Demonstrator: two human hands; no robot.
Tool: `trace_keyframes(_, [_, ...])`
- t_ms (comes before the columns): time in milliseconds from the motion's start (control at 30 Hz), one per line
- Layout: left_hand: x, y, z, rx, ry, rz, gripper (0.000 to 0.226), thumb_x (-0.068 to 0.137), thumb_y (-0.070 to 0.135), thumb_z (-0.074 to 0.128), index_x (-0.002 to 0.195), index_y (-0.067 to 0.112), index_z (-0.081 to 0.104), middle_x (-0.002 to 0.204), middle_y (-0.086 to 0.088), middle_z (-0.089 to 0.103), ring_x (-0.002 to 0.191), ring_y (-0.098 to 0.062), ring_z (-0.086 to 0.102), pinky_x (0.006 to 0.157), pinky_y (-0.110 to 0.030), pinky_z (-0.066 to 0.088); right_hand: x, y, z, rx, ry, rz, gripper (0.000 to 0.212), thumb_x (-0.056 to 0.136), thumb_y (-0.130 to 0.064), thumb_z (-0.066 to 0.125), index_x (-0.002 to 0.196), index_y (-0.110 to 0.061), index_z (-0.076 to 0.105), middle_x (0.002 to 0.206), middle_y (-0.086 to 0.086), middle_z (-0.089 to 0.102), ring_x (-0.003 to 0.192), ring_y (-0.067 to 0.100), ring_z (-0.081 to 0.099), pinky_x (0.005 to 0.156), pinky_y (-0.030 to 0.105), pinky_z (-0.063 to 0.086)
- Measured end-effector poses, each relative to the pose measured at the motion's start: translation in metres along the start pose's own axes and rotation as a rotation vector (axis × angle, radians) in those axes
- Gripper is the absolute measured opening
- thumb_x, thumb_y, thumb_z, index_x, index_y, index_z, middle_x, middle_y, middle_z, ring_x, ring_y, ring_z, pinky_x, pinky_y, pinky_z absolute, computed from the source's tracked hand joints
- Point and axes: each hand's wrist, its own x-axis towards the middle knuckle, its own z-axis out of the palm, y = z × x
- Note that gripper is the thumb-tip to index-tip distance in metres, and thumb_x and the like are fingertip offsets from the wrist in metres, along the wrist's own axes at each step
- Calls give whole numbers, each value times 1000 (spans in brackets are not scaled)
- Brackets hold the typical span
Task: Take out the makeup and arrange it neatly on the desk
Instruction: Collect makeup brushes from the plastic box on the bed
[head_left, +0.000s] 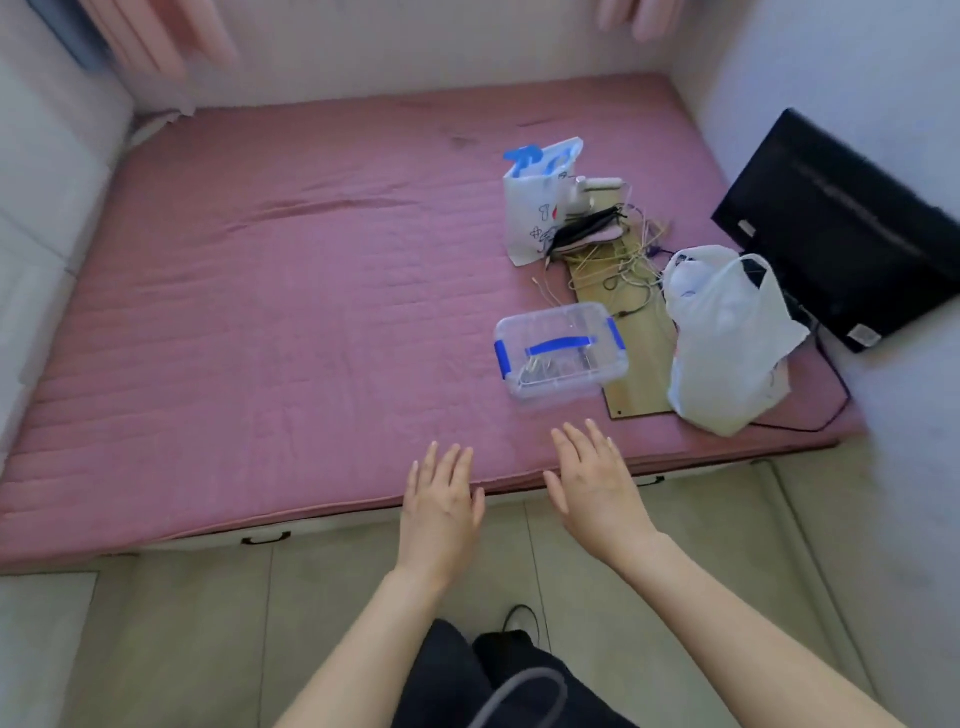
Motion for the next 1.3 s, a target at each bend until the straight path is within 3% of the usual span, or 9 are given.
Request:
trace_keyframes(100, [26,29,10,16,-34,44,50,88,25,64,135,10,53,139,-7,54,138,-30,38,113,-45,28,13,36,-1,33,-27,48,55,90,-30,59,136,-3,48,141,15,49,137,38,36,109,50,33])
trace_keyframes(267, [88,58,21,19,-94,110,53,96,26,47,146,12,37,152,-5,38,146,-27,19,119,-42,14,54,83,-3,66,-85,97,57,98,-34,41,147,-8,30,154,10,30,146,31,15,118,44,17])
trace_keyframes(633, [243,80,50,23,-212,45,55,98,25,39,150,15,25,158,-1,23,149,-24,4,120,-39,7,187,153,-6,63,-188,125,52,96,-31,46,141,-4,38,146,13,42,143,33,25,115,44,25])
trace_keyframes(767, [282,76,67,32,-239,7,55,97,22,43,149,12,29,156,-4,27,148,-27,9,120,-42,12,232,174,-1,45,-251,100,53,99,-31,39,145,-6,30,151,10,34,145,31,17,118,42,18])
trace_keyframes(967, [315,65,107,21,-248,-121,46,81,12,66,125,3,58,132,-13,58,134,-38,42,104,-54,40,284,205,22,32,-291,31,51,99,-32,37,144,-8,30,149,9,34,145,31,17,118,40,18])
trace_keyframes(1133, [329,56,147,-17,-311,-311,52,98,25,43,147,7,33,155,-10,29,146,-31,16,118,-42,18,311,230,66,72,-318,-24,48,98,-30,41,139,-4,37,147,13,37,142,34,23,119,40,19])
trace_keyframes(1300, [342,43,194,-182,-293,-523,58,98,27,43,149,7,26,156,-11,25,145,-27,20,118,-38,19,333,255,111,89,-366,-21,54,99,-27,41,146,-4,27,154,16,24,144,34,17,119,38,16])
